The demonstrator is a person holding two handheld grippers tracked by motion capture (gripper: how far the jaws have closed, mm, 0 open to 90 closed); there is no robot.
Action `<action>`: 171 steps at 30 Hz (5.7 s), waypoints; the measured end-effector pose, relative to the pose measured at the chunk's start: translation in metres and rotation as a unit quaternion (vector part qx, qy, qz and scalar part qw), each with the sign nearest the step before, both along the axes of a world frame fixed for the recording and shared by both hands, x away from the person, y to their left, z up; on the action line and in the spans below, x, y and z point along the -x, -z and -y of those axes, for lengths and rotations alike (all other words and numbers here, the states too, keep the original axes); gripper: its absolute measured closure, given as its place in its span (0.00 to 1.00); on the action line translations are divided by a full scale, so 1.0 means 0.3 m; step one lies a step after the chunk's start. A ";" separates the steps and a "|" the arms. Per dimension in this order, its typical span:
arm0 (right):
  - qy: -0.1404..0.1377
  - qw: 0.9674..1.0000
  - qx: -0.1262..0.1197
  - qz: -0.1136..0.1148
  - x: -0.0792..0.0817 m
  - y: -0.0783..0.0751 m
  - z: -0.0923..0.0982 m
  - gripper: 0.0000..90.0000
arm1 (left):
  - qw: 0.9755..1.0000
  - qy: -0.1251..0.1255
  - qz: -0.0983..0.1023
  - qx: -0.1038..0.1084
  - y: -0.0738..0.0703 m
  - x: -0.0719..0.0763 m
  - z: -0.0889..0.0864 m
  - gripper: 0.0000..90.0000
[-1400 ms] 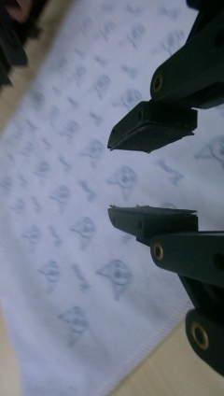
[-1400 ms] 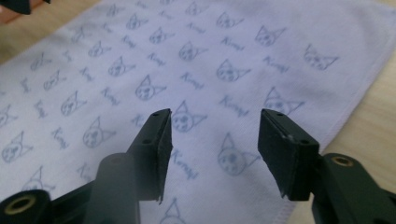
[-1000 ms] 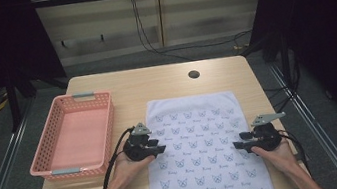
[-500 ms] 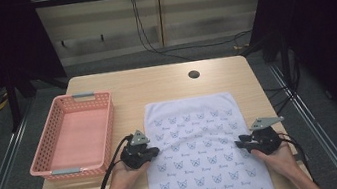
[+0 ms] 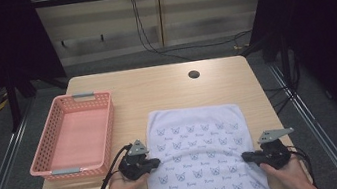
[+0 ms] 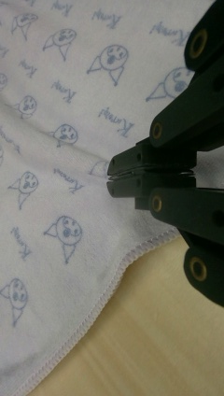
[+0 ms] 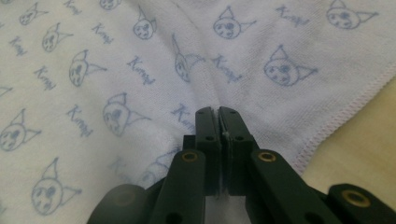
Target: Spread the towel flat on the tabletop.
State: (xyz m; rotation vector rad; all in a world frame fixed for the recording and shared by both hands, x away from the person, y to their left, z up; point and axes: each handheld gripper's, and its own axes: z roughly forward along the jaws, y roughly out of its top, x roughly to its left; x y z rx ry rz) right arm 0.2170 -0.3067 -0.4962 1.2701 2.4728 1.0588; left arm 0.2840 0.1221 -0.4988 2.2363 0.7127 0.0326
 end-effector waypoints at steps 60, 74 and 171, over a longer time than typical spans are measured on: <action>0.099 0.993 -0.053 0.040 -0.480 0.016 0.077 0.97 | 0.990 -0.131 -0.014 0.045 0.033 -0.446 0.089 0.88; 0.115 0.985 -0.115 0.065 -0.482 -0.068 0.129 0.97 | 0.986 -0.136 0.008 0.097 -0.106 -0.454 0.045 0.97; 0.033 0.998 -0.016 -0.044 -0.028 -0.014 0.036 0.98 | 0.998 -0.062 -0.030 0.016 -0.001 -0.020 -0.023 0.97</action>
